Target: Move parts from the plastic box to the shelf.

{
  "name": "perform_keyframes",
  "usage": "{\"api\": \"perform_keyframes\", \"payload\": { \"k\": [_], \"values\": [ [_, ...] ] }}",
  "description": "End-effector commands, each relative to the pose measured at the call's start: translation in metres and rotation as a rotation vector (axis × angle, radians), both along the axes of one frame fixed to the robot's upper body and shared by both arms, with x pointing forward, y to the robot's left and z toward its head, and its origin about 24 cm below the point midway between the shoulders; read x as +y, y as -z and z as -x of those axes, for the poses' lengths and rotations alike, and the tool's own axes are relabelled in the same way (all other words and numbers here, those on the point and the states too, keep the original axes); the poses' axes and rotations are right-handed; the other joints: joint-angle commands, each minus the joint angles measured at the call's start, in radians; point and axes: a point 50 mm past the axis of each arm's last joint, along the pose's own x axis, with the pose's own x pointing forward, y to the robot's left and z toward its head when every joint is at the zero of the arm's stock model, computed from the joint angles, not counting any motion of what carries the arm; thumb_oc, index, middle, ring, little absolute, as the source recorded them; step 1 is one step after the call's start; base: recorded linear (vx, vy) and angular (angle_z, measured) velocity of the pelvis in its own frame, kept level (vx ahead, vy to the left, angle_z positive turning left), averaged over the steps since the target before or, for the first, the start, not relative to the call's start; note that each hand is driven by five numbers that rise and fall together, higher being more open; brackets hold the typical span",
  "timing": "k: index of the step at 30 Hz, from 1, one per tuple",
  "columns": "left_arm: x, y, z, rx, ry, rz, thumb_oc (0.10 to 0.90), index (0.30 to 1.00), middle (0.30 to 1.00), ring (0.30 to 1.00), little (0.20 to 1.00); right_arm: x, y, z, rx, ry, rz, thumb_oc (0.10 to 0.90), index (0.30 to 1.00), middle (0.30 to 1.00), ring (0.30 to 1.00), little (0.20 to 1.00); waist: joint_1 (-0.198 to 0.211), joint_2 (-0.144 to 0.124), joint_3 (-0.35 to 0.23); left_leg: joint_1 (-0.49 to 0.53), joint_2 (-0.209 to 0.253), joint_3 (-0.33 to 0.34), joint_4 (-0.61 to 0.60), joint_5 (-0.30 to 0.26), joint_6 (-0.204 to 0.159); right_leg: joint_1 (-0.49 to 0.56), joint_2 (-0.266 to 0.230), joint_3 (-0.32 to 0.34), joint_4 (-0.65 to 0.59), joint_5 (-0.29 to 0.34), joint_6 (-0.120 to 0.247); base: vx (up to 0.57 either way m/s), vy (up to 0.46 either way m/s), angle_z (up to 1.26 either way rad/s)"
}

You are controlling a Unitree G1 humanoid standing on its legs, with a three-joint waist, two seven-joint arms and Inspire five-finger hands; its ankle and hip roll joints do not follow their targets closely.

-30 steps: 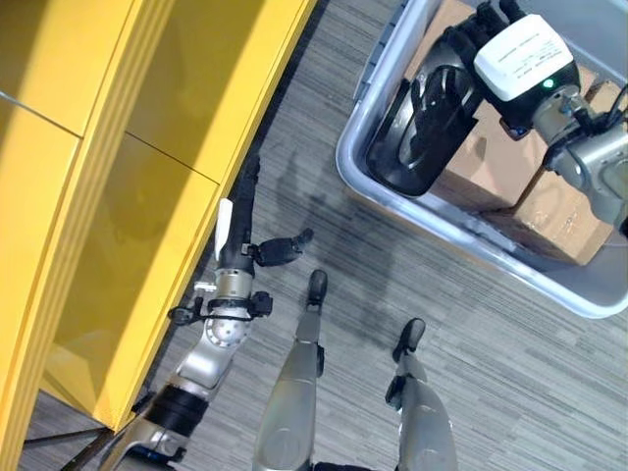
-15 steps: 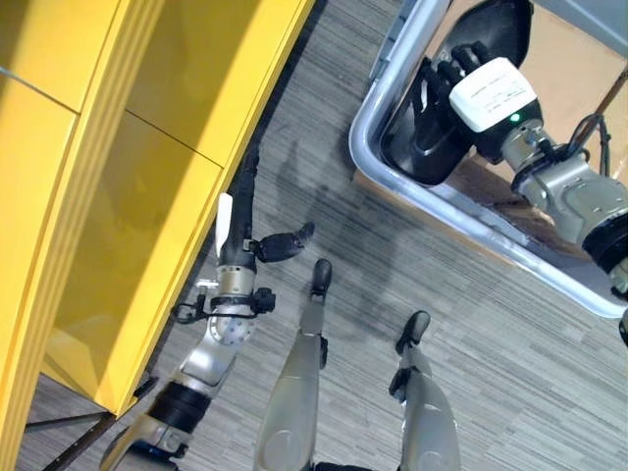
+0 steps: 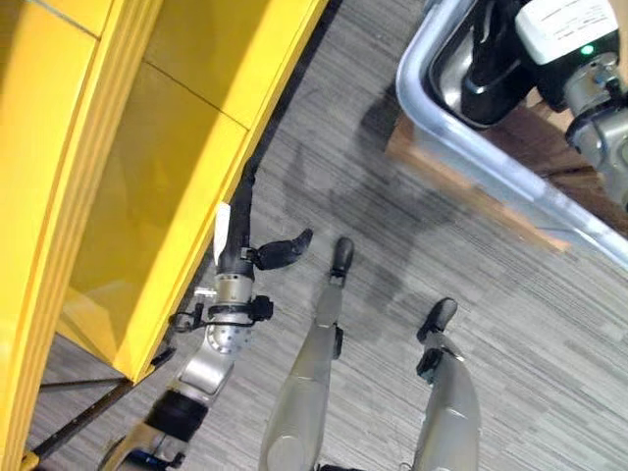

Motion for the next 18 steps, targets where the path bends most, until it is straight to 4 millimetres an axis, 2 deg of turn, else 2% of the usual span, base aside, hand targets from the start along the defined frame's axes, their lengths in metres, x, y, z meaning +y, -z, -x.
{"api": "perform_keyframes", "payload": {
  "k": [1, 9, 18],
  "values": [
    [-0.013, -0.048, 0.005, -0.262, 0.074, 0.058, 0.900, 1.000, 1.000, 1.000, 1.000, -0.039, 0.003, 0.010, 0.029, 0.191, 0.072, 0.400, 0.300, 0.300, 0.300, 0.300, 0.032, 0.050, 0.041, 0.126, 0.101, 0.012, -0.133, -0.035, -0.065, 0.163, 0.000, -0.012, -0.110, 0.075, 0.039, 0.04, -0.021, 0.12],
    [-0.015, -0.046, 0.003, -0.251, 0.064, 0.085, 0.900, 1.000, 1.000, 1.000, 1.000, -0.043, 0.027, 0.009, 0.064, 0.171, 0.031, 0.400, 0.300, 0.300, 0.300, 0.300, 0.022, 0.049, 0.041, 0.141, 0.101, 0.016, -0.120, -0.049, -0.054, 0.170, -0.001, -0.003, -0.104, 0.072, 0.036, 0.01, 0.005, 0.06],
    [-0.018, -0.042, -0.002, -0.227, 0.053, 0.088, 0.900, 1.000, 1.000, 1.000, 1.000, -0.033, 0.059, 0.004, 0.103, 0.095, -0.030, 0.400, 0.300, 0.300, 0.300, 0.300, 0.008, 0.042, 0.041, 0.184, 0.105, 0.023, -0.121, -0.053, -0.056, 0.201, 0.000, -0.001, -0.100, 0.069, 0.034, 0.00, 0.000, 0.00]
  ]
}}
